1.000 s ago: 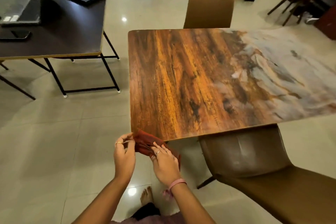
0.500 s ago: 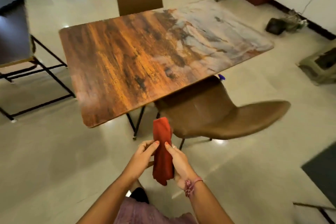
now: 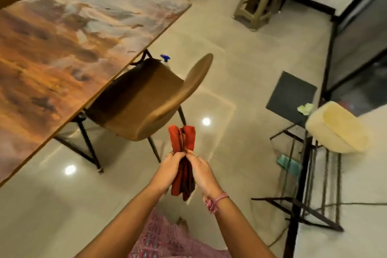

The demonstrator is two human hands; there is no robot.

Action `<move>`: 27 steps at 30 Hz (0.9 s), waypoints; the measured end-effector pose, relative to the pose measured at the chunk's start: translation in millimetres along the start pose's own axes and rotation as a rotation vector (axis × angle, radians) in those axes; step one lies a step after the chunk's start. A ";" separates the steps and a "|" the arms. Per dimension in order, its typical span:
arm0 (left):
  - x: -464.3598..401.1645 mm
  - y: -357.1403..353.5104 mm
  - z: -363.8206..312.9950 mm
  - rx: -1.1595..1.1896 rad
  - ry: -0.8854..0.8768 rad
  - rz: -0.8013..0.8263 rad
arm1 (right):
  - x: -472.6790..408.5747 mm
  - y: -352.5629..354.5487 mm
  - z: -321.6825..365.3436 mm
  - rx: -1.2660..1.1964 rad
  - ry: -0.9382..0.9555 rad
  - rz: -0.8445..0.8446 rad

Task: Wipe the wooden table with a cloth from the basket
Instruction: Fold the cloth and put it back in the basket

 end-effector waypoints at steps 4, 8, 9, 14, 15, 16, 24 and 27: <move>-8.2 -36.7 -8.5 -0.029 0.001 0.129 | 1.0 32.9 4.9 -0.050 0.106 -0.090; -28.9 -62.1 -25.2 -0.067 -0.004 0.250 | -3.0 56.1 20.5 -0.099 0.153 -0.176; -37.4 -68.2 -27.8 -0.081 0.010 0.290 | -4.3 61.2 26.2 -0.118 0.159 -0.199; -82.2 -90.3 -40.3 -0.170 0.081 0.454 | -12.9 82.5 58.5 -0.217 0.181 -0.272; -92.0 -94.9 -42.9 -0.177 0.095 0.482 | -15.9 86.7 65.0 -0.236 0.181 -0.288; -99.1 -98.8 -46.1 -0.184 0.107 0.510 | -18.9 89.3 70.4 -0.258 0.184 -0.296; -142.0 -153.4 -72.0 -0.188 0.140 0.706 | -37.0 122.1 97.2 -0.562 0.242 -0.428; -149.5 -175.3 -74.9 -0.189 0.164 0.744 | -39.9 143.2 103.2 -0.612 0.249 -0.471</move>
Point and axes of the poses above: each hand's wrist, its own x-axis away from the middle knuckle, its own y-axis out of the back of the hand, z = x × y, the point moved 5 cm from there along -x, towards the middle knuckle, and after that the axes turned 15 degrees about -y, right-handed, at the moved point
